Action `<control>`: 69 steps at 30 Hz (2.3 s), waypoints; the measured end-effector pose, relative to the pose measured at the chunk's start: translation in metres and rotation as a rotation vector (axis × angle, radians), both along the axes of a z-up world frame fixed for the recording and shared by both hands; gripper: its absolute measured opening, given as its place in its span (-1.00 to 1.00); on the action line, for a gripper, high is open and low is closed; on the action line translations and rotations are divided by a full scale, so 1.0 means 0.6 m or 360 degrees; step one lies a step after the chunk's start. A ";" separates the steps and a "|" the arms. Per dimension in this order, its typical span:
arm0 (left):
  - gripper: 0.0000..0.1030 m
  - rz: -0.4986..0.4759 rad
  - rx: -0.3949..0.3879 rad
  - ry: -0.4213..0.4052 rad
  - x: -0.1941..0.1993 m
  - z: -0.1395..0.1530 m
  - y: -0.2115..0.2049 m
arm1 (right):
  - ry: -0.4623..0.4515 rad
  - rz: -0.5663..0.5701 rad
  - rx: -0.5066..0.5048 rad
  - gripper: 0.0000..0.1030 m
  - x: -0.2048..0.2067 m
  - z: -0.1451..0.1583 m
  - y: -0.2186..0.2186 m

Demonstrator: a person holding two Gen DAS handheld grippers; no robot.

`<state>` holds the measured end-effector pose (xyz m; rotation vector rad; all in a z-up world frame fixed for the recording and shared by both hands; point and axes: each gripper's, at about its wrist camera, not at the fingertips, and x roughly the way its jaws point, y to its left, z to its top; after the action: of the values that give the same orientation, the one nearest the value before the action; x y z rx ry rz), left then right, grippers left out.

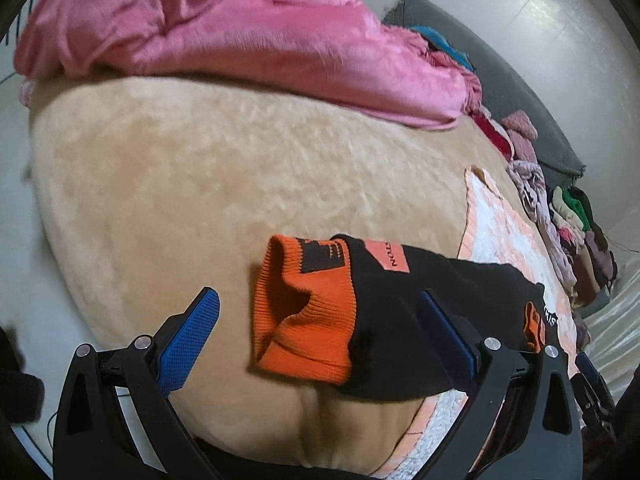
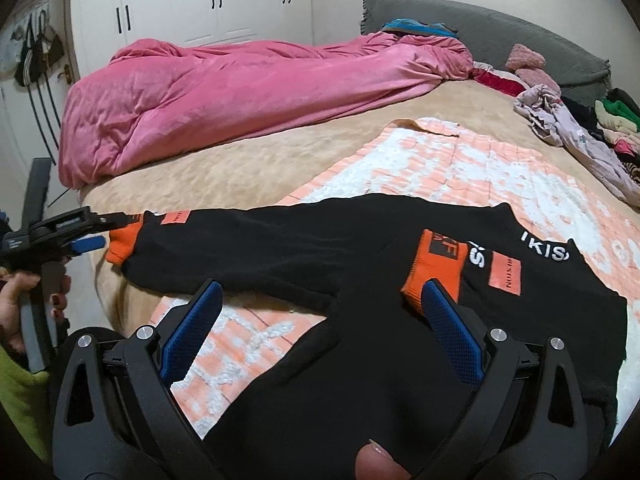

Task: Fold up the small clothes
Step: 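Close the left tool on the orange cuff, then fold the sleeve across the sweatshirt body and open the left tool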

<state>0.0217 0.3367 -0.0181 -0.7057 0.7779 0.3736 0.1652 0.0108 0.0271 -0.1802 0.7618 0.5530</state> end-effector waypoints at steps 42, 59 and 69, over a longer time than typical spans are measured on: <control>-0.77 -0.0998 0.0199 -0.0396 0.198 0.171 -0.466 | 0.0025 -0.0873 0.0398 0.82 0.015 0.028 -0.480; -0.76 -0.1441 0.0237 -0.0162 0.277 0.050 -0.681 | 0.0006 -0.1028 0.0447 0.82 0.015 0.034 -0.552; -0.35 -0.1630 0.0143 -0.0156 0.272 0.013 -0.718 | 0.0048 -0.1105 0.0463 0.82 0.023 0.020 -0.574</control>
<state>0.1846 -0.0943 -0.0101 -0.1731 0.9195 -0.5491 0.1787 -0.3339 0.0389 0.3564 0.7095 -0.0004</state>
